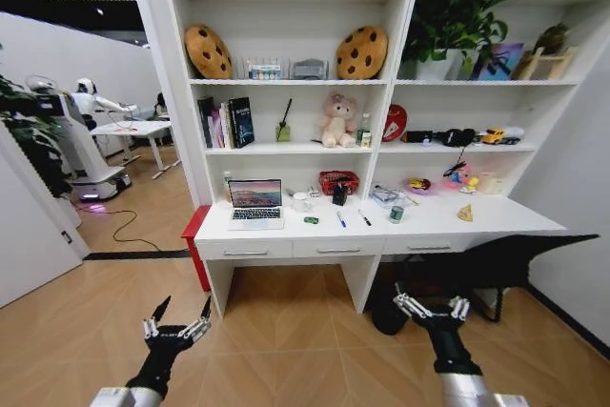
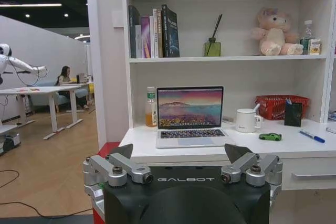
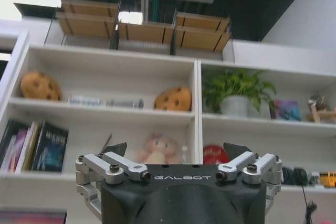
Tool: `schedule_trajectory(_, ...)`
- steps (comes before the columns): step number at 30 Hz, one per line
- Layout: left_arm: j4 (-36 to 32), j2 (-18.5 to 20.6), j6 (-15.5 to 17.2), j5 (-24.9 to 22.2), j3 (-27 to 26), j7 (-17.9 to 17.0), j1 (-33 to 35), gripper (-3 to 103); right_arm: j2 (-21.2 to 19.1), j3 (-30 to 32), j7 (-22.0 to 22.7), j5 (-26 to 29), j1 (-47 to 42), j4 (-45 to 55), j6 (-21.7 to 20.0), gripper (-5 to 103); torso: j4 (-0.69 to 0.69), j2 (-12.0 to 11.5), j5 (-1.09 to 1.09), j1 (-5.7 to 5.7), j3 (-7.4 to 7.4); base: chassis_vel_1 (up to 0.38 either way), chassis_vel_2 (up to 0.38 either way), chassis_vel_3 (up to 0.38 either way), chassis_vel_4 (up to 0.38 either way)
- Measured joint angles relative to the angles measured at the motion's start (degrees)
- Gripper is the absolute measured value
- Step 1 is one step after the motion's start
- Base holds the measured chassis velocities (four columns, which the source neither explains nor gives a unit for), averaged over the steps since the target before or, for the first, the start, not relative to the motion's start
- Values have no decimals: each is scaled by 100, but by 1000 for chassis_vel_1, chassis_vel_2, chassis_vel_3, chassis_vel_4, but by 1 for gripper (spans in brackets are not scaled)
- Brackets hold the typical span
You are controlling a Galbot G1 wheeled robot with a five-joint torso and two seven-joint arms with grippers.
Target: Organize the objects on the table.
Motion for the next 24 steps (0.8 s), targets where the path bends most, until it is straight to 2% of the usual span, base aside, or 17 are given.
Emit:
schedule_trajectory(1, 0, 0, 0, 10, 7, 1, 1, 96, -4, -112, -52, 273, 24, 13, 238, 100, -6, 0, 0, 0, 0, 0, 0, 0, 0)
schedule_trajectory(2, 0, 0, 0, 10, 7, 1, 1, 96, -4, -112, -52, 273, 24, 13, 238, 100, -6, 0, 0, 0, 0, 0, 0, 0, 0)
schedule_trajectory(4, 1, -30, 3, 19, 8, -1, 1, 96, -3, -57, -179, 20, 236, -90, 959, 100, -2, 0, 1, 0, 0, 0, 0, 0, 0)
schedule_trajectory(5, 1, -30, 3, 19, 8, -1, 1, 96, -3, -57, -179, 20, 236, -90, 959, 100, -2, 0, 1, 0, 0, 0, 0, 0, 0)
schedule_trajectory(6, 10, -40, 1, 50, 16, -1, 13, 96, -16, -42, -120, 33, 139, -46, 405, 100, -1, 0, 1, 0, 0, 0, 0, 0, 0)
schedule_trajectory(7, 10, -40, 1, 50, 16, -1, 13, 96, -16, -42, -120, 33, 139, -46, 405, 100, -1, 0, 1, 0, 0, 0, 0, 0, 0)
schedule_trajectory(8, 12, -44, -4, 74, 22, -1, 22, 96, -9, -44, 13, 258, -43, 66, -318, 100, -3, 0, 0, 0, 0, 0, 0, 0, 0)
schedule_trajectory(10, 11, -46, -10, 80, 27, 3, 22, 96, 10, -93, 176, 577, -138, 140, -617, 100, -8, 1, -1, 0, 0, 0, 0, 0, 0)
schedule_trajectory(11, 6, -51, -10, 78, 26, 4, 21, 96, 12, -137, 285, 586, -99, 93, -256, 100, -7, 1, -1, -1, 0, 0, 0, 0, 0)
schedule_trajectory(12, 4, -55, -10, 66, 19, 5, 21, 96, 5, -94, 307, 337, 112, -44, 499, 100, -6, 1, 1, -1, 0, 0, 0, 0, 0)
schedule_trajectory(13, 4, -55, -10, 66, 19, 5, 21, 96, 5, -94, 307, 337, 112, -44, 499, 100, -6, 1, 1, -1, 0, 0, 0, 0, 0)
schedule_trajectory(14, 4, -57, -12, 63, 11, 5, 23, 96, -11, -12, 222, 184, 265, -85, 829, 100, 0, 0, 1, 0, 0, 0, 0, 0, 0)
schedule_trajectory(16, 9, -56, -14, 68, 9, 5, 31, 96, -39, -23, 259, 279, 245, -42, 594, 100, 0, 0, 1, 0, 0, 0, 0, 0, 0)
schedule_trajectory(18, 9, -55, -15, 74, 25, 9, 28, 96, -27, -84, 526, 692, -70, 156, -538, 100, -4, 0, 0, 1, 0, 0, 0, 0, 0)
schedule_trajectory(19, 9, -55, -15, 74, 25, 9, 28, 96, -27, -84, 526, 692, -70, 156, -538, 100, -4, 0, 0, 1, 0, 0, 0, 0, 0)
schedule_trajectory(20, 9, -58, -15, 75, 38, 11, 23, 96, 2, -107, 610, 1047, -208, 242, -1002, 100, -7, 1, -1, 0, 0, 0, 0, 0, 0)
schedule_trajectory(24, 9, -60, -15, 76, 40, 11, 34, 96, 5, -86, 646, 1261, -279, 376, -1543, 100, -4, 1, 1, 0, 0, 0, 0, 0, 0)
